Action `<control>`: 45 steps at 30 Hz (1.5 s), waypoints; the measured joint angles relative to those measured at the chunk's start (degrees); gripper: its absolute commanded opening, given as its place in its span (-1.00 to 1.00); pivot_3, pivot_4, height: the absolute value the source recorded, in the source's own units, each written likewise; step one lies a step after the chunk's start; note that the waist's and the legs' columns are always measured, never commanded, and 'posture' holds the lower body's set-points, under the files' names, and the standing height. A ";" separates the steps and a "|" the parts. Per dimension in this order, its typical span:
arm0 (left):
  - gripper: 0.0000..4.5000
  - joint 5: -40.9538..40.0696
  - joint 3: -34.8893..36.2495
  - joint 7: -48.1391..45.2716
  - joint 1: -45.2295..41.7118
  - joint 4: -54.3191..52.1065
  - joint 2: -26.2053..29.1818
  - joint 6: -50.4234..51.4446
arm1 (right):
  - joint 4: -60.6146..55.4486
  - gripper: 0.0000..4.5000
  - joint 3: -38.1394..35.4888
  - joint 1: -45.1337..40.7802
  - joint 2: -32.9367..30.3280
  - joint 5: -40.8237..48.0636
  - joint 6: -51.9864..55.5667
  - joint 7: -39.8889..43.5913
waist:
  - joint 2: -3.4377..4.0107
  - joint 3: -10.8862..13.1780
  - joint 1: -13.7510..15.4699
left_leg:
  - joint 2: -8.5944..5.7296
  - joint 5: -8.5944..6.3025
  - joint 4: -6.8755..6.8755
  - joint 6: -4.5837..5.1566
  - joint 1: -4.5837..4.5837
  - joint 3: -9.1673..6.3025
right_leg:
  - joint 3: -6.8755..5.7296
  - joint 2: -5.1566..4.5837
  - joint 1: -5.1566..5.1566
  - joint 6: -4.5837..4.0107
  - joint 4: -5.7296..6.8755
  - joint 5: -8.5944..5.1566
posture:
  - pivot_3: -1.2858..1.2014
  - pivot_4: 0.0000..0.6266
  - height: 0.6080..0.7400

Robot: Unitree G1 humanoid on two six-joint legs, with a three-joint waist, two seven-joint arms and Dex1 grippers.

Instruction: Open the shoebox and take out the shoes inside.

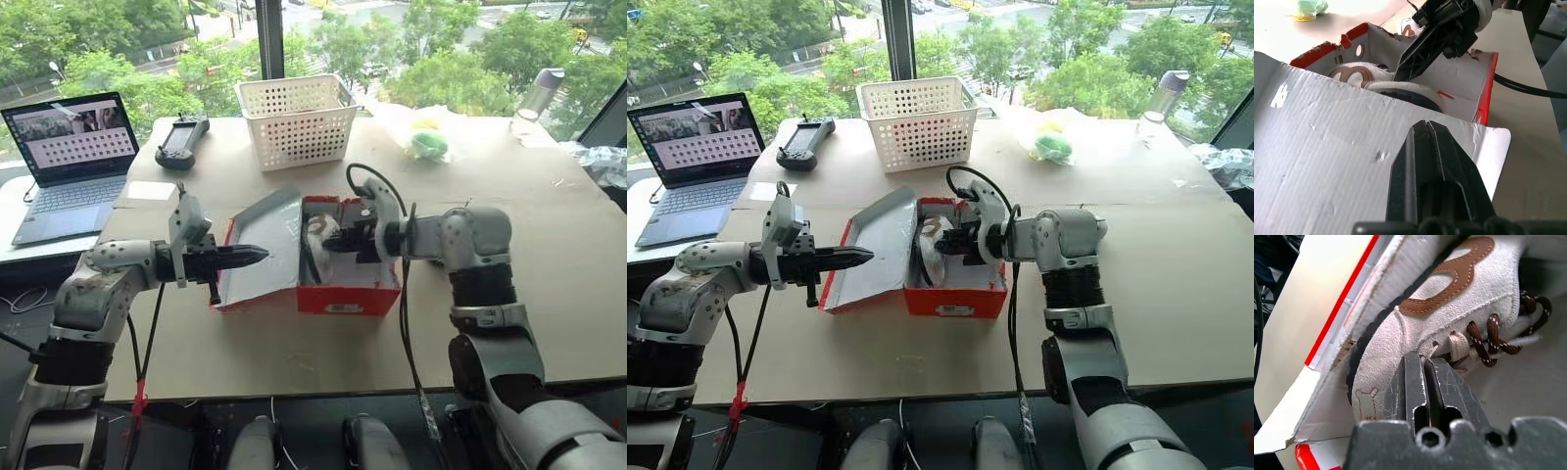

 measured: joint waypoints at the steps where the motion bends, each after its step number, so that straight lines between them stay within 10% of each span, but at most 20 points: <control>1: -1.00 0.01 0.00 0.00 -0.06 0.00 0.00 0.01 | -1.13 -0.99 -0.42 -0.31 -0.23 0.20 0.35 -0.08 | 0.00 0.00 0.03 | 0.00 0.00 0.00 0.00 -0.06 0.00 | -0.01 0.01 -0.05 0.00 -0.01 0.00 | 0.03 -0.52 0.90; 14: -1.00 0.00 -0.77 -0.05 -0.90 0.02 -0.11 0.06 | -9.56 -0.99 -3.22 -2.28 -1.71 4.21 5.45 -0.70 | -0.01 0.01 0.13 | -0.01 0.00 0.05 0.01 -0.10 0.01 | -0.03 -0.01 -0.05 0.03 -0.03 0.00 | 0.03 -0.52 0.90; 23: -1.00 0.00 -0.93 0.09 -0.86 0.02 -0.96 0.10 | -5.07 -0.99 -10.65 -5.89 -17.97 -2.73 -3.55 -6.44 | -0.02 0.06 0.84 | -0.11 0.00 0.05 0.01 -0.22 0.03 | -0.09 -0.10 -0.04 0.07 -0.20 -0.01 | 0.03 -0.52 0.90; 32: -1.00 0.03 -1.09 0.06 -0.96 0.08 -1.64 0.14 | -4.20 -0.99 -7.06 8.83 -32.04 -16.45 -13.67 -12.15 | 0.00 0.07 -0.09 | -0.08 -0.05 0.04 0.09 -0.15 0.10 | 0.10 -0.02 -0.08 0.11 -0.12 -0.04 | 0.03 -0.52 0.90; 45: -1.00 0.63 -1.85 -0.93 -1.15 0.23 -1.90 -0.27 | -7.48 -0.99 -6.50 23.21 -25.76 -18.86 -13.67 -15.48 | 0.00 0.07 0.17 | -0.10 -0.04 0.13 0.11 0.03 0.13 | 0.23 0.00 0.05 0.30 -0.04 -0.06 | 0.03 -0.52 0.90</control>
